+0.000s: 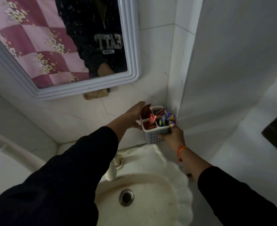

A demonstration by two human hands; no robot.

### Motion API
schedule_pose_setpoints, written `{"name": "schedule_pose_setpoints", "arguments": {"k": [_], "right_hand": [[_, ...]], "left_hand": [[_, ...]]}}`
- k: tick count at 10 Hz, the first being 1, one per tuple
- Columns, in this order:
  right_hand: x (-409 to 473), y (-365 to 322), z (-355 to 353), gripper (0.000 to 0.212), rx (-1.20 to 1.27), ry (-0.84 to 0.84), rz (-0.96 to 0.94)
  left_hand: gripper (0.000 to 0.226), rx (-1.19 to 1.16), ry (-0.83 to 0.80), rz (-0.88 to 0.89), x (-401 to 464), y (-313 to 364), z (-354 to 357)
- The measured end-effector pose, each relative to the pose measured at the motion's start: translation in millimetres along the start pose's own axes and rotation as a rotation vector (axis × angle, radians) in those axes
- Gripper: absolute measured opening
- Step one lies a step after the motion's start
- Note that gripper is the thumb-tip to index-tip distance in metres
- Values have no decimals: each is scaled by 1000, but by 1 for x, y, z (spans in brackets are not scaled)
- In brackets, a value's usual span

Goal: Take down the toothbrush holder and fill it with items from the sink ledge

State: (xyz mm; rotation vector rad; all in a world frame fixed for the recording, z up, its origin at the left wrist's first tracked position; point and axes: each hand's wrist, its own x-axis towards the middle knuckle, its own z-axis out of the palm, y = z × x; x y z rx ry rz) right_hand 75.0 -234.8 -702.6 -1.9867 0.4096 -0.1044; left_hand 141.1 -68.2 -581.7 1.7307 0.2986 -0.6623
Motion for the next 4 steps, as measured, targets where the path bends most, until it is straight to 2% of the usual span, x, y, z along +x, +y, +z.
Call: {"name": "schedule_pose_setpoints", "arguments": {"k": [1,2,3,4], "right_hand": [[0,-4,3,70,22,61,7],[-3,-6,6,71,48,76,47],[-16,-14,4,66,105,92,67],[-35,-19,6,60,256,162,147]], "left_hand": [[40,-60,47,5,-2,-3,2],[51,-28,84,-14,-6,-10,0],[63,5,190,-40,-14,-18,-5],[58,127,289,47,-30,-26,-9]]}}
